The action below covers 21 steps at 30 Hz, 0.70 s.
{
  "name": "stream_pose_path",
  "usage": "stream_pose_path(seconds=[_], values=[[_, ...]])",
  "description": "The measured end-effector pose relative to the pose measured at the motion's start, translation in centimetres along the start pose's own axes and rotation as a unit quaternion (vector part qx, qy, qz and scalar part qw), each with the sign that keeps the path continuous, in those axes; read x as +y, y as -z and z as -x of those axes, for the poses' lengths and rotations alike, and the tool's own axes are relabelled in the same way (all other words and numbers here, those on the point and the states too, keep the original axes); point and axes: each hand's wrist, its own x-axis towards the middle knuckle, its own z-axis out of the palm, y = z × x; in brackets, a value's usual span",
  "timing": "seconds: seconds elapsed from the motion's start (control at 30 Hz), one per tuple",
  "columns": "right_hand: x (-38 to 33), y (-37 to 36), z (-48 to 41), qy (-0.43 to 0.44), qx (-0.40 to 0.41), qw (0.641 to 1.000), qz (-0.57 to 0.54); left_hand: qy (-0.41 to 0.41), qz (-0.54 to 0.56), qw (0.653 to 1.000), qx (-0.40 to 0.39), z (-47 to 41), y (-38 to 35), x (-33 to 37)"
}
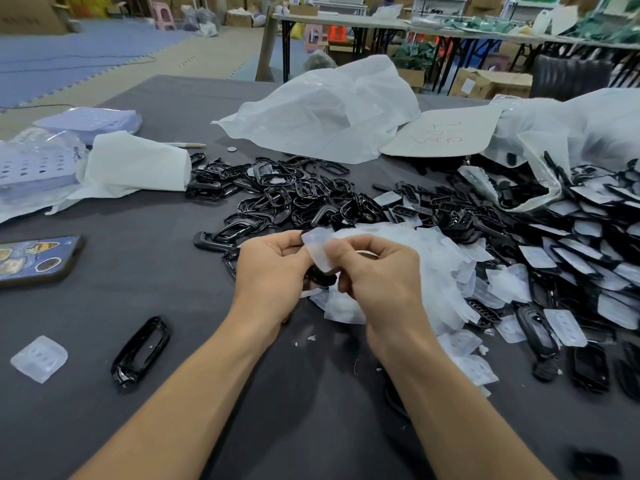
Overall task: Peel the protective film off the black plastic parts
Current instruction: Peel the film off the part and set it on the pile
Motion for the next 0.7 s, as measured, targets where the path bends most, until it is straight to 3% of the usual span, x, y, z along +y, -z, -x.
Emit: stream_pose_path(seconds=[0.1,0.33,0.53,0.7], values=[[0.57,-0.48,0.18,0.016,0.036,0.995,0.088,0.017,0.048,0.999,-0.010,0.05,-0.10,0.01],[0.70,0.08,-0.47,0.083,0.103,0.980,0.151,0.088,0.192,0.973,-0.092,0.05,-0.05,0.44],[0.61,0.44,-0.58,0.098,0.096,0.977,0.163,0.082,0.178,0.971,-0.140,0.18,0.30,0.48],[0.67,0.31,-0.67,0.105,0.106,0.967,0.208,0.078,0.157,0.979,-0.108,0.24,-0.11,0.80]])
